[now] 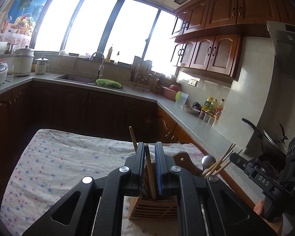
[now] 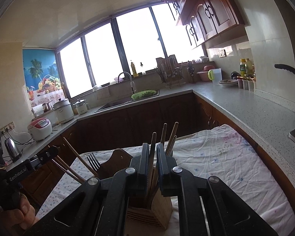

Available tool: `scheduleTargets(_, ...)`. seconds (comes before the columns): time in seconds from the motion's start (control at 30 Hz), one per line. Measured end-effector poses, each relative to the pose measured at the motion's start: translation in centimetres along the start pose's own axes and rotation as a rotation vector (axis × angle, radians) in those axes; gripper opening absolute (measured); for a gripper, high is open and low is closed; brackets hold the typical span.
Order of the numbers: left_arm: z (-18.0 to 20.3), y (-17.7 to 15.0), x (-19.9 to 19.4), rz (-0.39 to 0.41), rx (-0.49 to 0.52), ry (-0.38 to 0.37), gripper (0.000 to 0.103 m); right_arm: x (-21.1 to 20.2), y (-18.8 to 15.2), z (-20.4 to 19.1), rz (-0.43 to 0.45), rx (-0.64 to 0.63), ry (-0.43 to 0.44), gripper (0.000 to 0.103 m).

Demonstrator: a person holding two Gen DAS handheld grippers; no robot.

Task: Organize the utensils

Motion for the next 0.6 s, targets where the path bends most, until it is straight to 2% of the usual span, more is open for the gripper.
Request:
scheduleTargets(0.03, 0.1, 0.4, -0.5, 0.014, 0.001, 0.001, 0.025, -0.1, 0.0, 0.1, -0.002, 0.006, -0.001, 0.011)
scheduleTargets(0.07, 0.1, 0.7, -1.0, 0.028, 0.003, 0.003, 0.038, -0.3, 0.1, 0.2, -0.001, 0.009, -0.003, 0.012)
scheduleTargets(0.1, 0.2, 0.8, -1.5, 0.043, 0.005, 0.003, 0.048, -0.5, 0.2, 0.3, 0.002, 0.013, -0.006, 0.017)
scheduleTargets(0.13, 0.2, 0.9, -2.1, 0.055, 0.01, 0.004, 0.052, -0.9, 0.4, 0.4, 0.008, 0.018, -0.004, 0.022)
scheduleTargets(0.2, 0.4, 0.9, -3.1, 0.071, 0.026, 0.016, 0.062, -1.8, 0.8, 0.4, 0.029, 0.028, 0.006, 0.052)
scheduleTargets(0.23, 0.4, 0.8, -3.7, 0.073, 0.036, 0.025, 0.065, -2.2, 0.9, 0.5, 0.039, 0.031, 0.001, 0.058)
scheduleTargets(0.3, 0.3, -0.2, -4.7, 0.076, 0.047, 0.058, 0.086, -3.1, 1.0, 0.6, 0.052, 0.037, -0.004, 0.07)
scheduleTargets(0.33, 0.2, -0.9, -5.3, 0.079, 0.048, 0.07, 0.088, -3.4, 0.8, 0.7, 0.052, 0.04, -0.009, 0.073)
scheduleTargets(0.4, 0.2, -2.2, -6.4, 0.076, 0.051, 0.077, 0.092, -4.0, -0.1, 1.2, 0.04, 0.048, -0.024, 0.088)
scheduleTargets(0.6, 0.0, -6.4, -9.2, 0.012, 0.002, 0.098, 0.094, -5.5, -4.1, 1.8, -0.019, 0.061, -0.022, 0.092)
Point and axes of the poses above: each gripper's, at about its wrist camera, not at the fingertips, and x roughly the way its jaws point, z to its right, y to its top, the point moved 6 cm from there along x, roughly the way its jaws point, and after that the axes turned 2 degrees about -y, right-handed, at the moved point
